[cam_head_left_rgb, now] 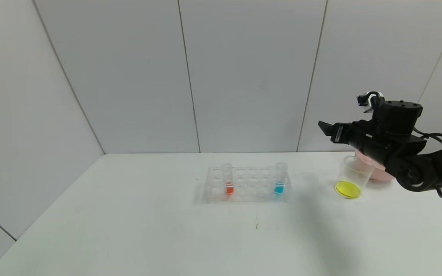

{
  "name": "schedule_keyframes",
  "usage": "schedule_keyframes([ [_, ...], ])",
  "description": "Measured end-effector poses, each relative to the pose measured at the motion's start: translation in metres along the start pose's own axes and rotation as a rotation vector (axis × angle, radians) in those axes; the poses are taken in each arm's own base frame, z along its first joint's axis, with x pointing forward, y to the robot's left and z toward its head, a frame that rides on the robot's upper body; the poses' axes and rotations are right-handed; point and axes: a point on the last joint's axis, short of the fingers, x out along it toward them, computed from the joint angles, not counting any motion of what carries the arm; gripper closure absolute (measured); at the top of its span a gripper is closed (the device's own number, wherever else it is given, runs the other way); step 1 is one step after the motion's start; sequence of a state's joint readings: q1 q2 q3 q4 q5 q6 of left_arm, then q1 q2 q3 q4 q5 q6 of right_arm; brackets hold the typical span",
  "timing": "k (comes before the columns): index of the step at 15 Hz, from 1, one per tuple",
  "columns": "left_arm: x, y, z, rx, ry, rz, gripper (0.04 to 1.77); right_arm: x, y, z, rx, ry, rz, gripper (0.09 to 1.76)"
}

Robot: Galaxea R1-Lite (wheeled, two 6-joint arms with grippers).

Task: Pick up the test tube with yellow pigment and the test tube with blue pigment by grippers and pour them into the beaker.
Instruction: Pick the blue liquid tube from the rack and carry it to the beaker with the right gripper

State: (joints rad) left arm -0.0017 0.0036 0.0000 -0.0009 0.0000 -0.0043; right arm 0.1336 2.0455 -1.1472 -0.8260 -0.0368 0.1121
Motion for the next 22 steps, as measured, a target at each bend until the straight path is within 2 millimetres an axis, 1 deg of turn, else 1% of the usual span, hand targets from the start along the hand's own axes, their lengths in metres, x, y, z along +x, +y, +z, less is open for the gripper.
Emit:
schedule_keyframes([
  [3, 0.000, 0.000, 0.000, 0.000, 0.000, 0.000, 0.05, -0.034, 0.031, -0.016, -0.009, 0.011, 0.016, 0.17],
  [6, 0.000, 0.000, 0.000, 0.000, 0.000, 0.000, 0.05, -0.068, 0.054, -0.035, -0.018, 0.025, 0.038, 0.16],
  [8, 0.000, 0.000, 0.000, 0.000, 0.000, 0.000, 0.05, -0.089, 0.072, -0.046, -0.017, -0.002, 0.062, 0.16],
  [11, 0.000, 0.000, 0.000, 0.000, 0.000, 0.000, 0.05, -0.113, 0.098, -0.063, -0.013, -0.030, 0.070, 0.15],
  [14, 0.000, 0.000, 0.000, 0.000, 0.000, 0.000, 0.05, -0.126, 0.125, -0.080, -0.012, -0.039, 0.068, 0.15],
  [17, 0.000, 0.000, 0.000, 0.000, 0.000, 0.000, 0.05, -0.134, 0.149, -0.099, -0.029, -0.018, 0.065, 0.15],
  [20, 0.000, 0.000, 0.000, 0.000, 0.000, 0.000, 0.05, -0.131, 0.160, -0.116, -0.026, -0.027, 0.057, 0.15],
  [22, 0.000, 0.000, 0.000, 0.000, 0.000, 0.000, 0.05, -0.127, 0.161, -0.127, -0.038, -0.011, 0.051, 0.15],
])
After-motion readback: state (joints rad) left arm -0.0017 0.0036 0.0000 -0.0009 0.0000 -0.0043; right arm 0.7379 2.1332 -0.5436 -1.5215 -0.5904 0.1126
